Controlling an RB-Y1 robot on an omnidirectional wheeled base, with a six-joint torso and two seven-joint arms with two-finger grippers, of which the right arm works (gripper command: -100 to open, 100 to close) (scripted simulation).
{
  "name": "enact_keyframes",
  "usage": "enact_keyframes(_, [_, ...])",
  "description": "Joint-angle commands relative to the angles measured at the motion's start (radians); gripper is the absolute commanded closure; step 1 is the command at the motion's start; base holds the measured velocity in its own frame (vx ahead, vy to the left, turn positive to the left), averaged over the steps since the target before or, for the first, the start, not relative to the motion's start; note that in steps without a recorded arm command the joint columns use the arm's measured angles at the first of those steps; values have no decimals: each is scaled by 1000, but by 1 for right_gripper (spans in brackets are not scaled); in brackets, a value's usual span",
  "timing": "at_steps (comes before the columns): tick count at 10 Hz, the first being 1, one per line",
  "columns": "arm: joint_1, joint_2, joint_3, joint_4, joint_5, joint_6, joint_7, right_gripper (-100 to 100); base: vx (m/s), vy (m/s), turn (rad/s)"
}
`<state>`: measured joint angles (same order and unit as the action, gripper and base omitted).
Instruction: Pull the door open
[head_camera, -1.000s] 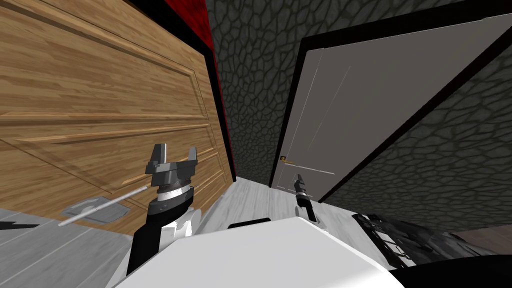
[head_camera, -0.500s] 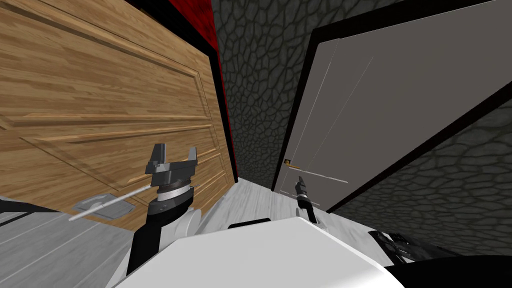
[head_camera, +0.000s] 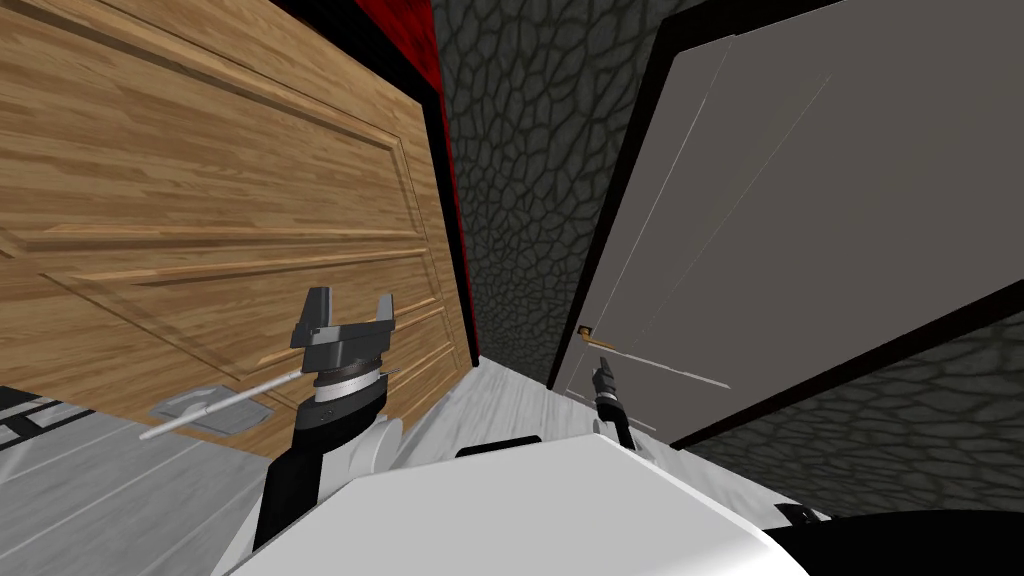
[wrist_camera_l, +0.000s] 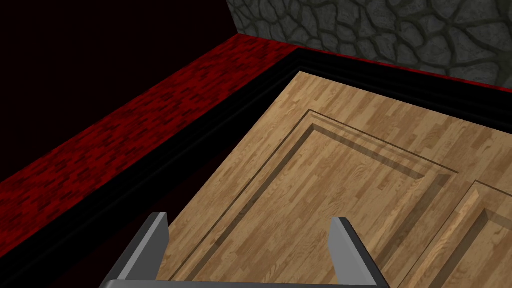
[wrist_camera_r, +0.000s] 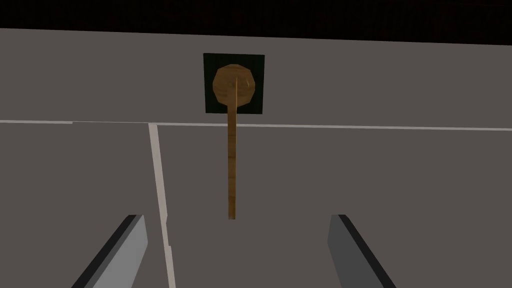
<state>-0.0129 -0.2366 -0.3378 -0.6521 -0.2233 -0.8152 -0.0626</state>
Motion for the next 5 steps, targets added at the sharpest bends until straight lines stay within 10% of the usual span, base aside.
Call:
enact_keyframes(1, [-11, -5, -4, 32, -2, -10, -5, -100, 52, -27, 80])
enact_keyframes(5, [-8, 0, -7, 22, -3, -6, 2, -100, 98, -72, 18])
